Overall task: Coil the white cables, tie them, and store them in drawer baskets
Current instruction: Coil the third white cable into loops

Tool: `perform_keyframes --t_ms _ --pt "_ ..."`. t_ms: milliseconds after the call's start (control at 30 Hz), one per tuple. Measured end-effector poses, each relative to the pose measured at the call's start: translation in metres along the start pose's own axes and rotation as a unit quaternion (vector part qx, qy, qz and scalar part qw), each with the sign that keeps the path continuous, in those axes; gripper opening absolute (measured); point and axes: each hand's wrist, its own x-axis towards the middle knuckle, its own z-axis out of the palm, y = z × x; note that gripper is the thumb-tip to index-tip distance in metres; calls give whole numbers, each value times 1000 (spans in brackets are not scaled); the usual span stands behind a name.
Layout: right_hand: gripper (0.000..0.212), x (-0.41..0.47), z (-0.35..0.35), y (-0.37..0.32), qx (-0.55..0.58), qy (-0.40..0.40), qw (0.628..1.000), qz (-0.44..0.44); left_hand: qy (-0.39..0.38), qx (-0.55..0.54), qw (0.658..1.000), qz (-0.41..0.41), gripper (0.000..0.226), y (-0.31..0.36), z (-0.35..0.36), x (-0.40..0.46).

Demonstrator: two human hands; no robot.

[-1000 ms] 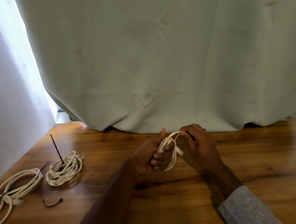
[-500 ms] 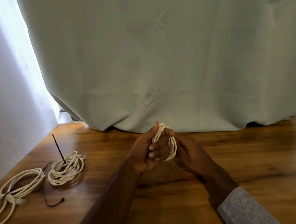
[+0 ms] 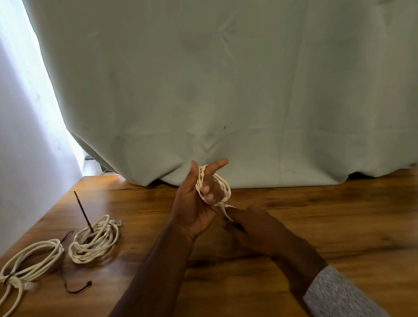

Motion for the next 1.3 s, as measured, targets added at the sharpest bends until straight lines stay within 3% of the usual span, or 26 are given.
perform_keyframes --t_ms 167,400,500,667,833,1067,1167,1300 --pt "30 4 1 -11 -29 -35 999 -21 112 32 991 72 62 4 -6 6" --pt "24 0 -8 -19 -24 -6 999 -41 221 101 963 120 54 2 -14 12" --pt "19 -2 -10 -17 -19 24 999 -36 236 93 959 128 54 4 -18 14" --pt "24 -4 -13 -9 -1 58 998 -23 209 -11 970 123 52 16 -28 14" --pt "21 -2 -13 -20 -5 51 997 -61 219 0 967 132 47 16 -29 14" --pt "18 -9 -23 -18 37 102 992 -68 272 217 924 159 36 6 -26 15" --pt "14 -9 -23 -18 47 98 991 -77 253 362 878 186 46 -8 -19 14" --pt "17 -8 -20 -20 25 118 989 -90 163 531 801 224 37 -27 -27 11"
